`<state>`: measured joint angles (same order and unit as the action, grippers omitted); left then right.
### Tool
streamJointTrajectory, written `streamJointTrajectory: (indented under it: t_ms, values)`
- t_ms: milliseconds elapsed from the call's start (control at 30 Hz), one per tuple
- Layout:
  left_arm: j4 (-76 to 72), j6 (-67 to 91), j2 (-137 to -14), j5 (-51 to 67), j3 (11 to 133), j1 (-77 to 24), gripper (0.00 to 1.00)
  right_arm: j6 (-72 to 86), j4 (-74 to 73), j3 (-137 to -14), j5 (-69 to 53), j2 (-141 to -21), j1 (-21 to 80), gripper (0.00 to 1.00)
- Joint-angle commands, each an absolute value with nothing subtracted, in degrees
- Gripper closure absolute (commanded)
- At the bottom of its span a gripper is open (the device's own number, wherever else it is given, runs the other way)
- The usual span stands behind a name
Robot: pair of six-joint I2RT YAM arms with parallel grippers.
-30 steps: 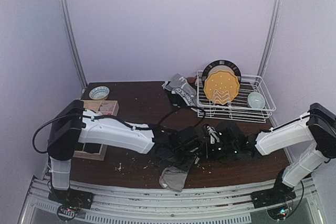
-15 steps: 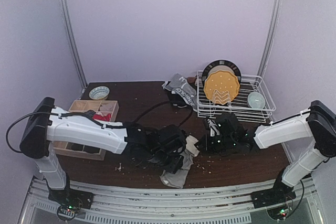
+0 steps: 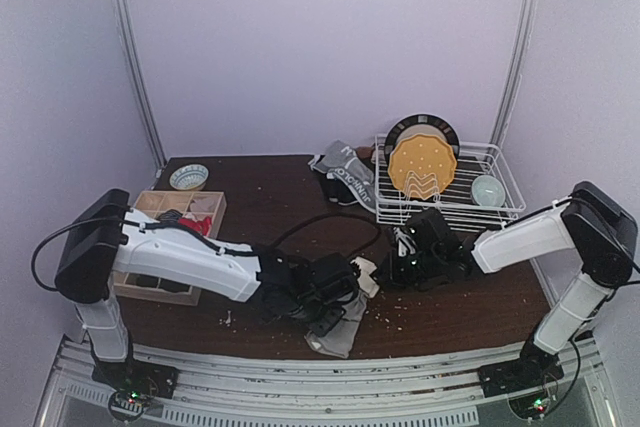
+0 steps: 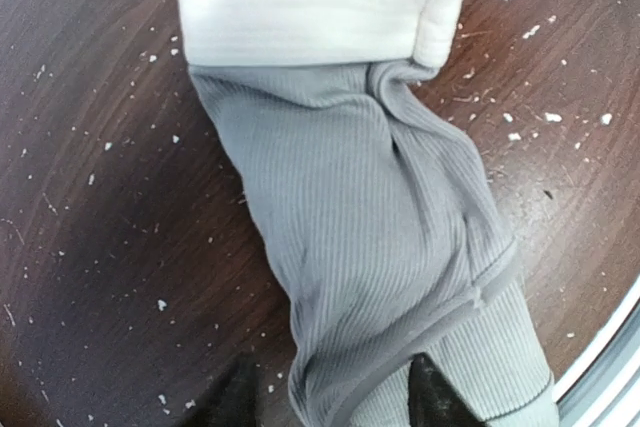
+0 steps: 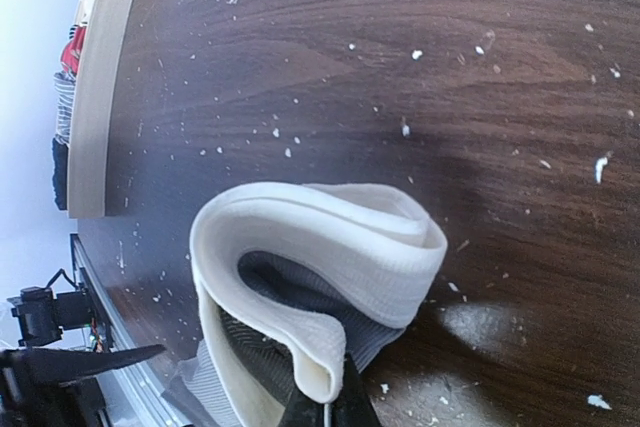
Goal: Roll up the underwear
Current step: Smooth out the underwear at the center of the board.
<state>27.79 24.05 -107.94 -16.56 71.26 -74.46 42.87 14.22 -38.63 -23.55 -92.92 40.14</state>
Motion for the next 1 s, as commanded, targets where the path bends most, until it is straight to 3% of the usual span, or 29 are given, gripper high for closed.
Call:
streamJointTrajectory:
  t_ms: [0, 100, 200, 267, 433, 567, 800, 867, 967]
  values:
    - [23.9, 20.0, -109.6, -16.2, 72.2, -74.5, 0.63, 43.4, 11.8, -41.1, -25.1, -93.7, 38.9, 1.00]
    - [23.2, 20.3, -109.9, -15.8, 71.8, -74.5, 0.80, 43.1, 10.5, -42.2, -24.6, -94.3, 38.0, 1.00]
    - [22.7, 20.9, -110.0, -15.5, 71.1, -74.5, 0.89, 42.5, 8.3, -44.7, -23.5, -95.9, 37.7, 1.00]
    - [22.6, 21.3, -109.9, -15.6, 70.7, -74.5, 0.90, 42.0, 6.7, -46.1, -23.3, -96.7, 37.5, 0.93]
    - [22.9, 21.3, -109.6, -15.7, 70.7, -74.5, 0.94, 41.3, 6.0, -45.2, -21.0, -92.0, 37.6, 0.63]
    - [22.7, 21.2, -109.4, -15.5, 70.6, -74.5, 0.98, 39.7, 3.3, -43.5, -18.1, -85.6, 38.0, 0.54]
    - [22.6, 21.2, -109.3, -15.2, 70.7, -74.5, 1.00, 38.3, 1.7, -40.6, -16.4, -77.2, 40.8, 0.53]
    - [22.4, 21.1, -109.3, -15.0, 70.8, -74.5, 1.00, 38.6, 1.4, -41.1, -16.7, -78.2, 41.7, 0.58]
    - [21.9, 20.6, -109.1, -14.1, 70.8, -74.6, 1.00, 40.3, 3.0, -42.1, -18.0, -82.3, 42.0, 0.73]
